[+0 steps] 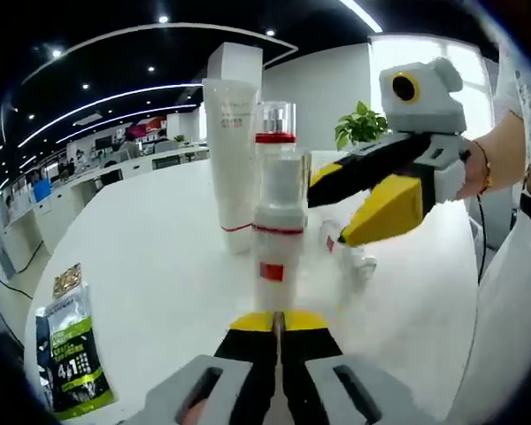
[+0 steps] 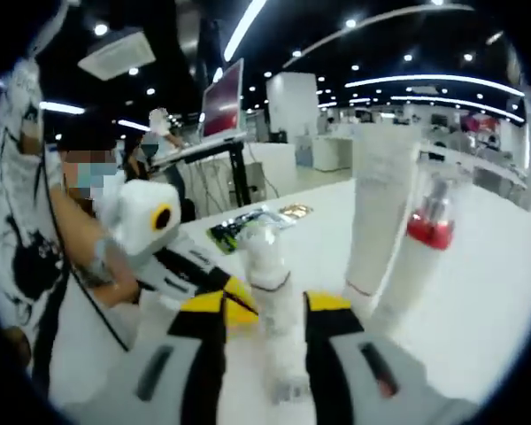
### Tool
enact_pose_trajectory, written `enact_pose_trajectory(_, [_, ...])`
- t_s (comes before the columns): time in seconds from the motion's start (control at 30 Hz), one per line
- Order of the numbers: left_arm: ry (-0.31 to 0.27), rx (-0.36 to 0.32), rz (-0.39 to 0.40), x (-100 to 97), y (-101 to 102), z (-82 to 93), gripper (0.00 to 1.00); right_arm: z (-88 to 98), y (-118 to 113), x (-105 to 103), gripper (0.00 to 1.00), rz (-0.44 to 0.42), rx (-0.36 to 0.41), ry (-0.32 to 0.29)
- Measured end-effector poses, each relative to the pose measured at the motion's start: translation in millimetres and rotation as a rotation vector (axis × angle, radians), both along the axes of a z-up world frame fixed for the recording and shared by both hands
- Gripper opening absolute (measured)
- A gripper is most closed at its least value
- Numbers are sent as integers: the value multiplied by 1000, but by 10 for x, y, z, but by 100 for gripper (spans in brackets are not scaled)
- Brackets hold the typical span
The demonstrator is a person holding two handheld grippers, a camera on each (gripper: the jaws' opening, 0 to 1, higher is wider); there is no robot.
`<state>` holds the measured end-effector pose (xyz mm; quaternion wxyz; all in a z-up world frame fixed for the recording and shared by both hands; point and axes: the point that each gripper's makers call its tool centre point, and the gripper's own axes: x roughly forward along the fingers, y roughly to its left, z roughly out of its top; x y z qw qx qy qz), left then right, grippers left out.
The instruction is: Arrange the skincare products in the storage area until every visible bottle or jar stands upright without overlapping.
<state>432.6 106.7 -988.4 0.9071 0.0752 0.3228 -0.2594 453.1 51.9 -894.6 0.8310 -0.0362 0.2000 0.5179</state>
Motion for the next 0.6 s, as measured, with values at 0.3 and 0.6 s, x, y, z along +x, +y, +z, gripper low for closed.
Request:
enact_pose_trajectory(0.3, [-104, -71, -19, 178, -55, 94, 0, -237, -57, 60, 30, -27, -78, 2])
enact_pose_trajectory(0.6, [-66, -94, -43, 44, -73, 98, 13, -364, -101, -107, 26, 7, -152, -4])
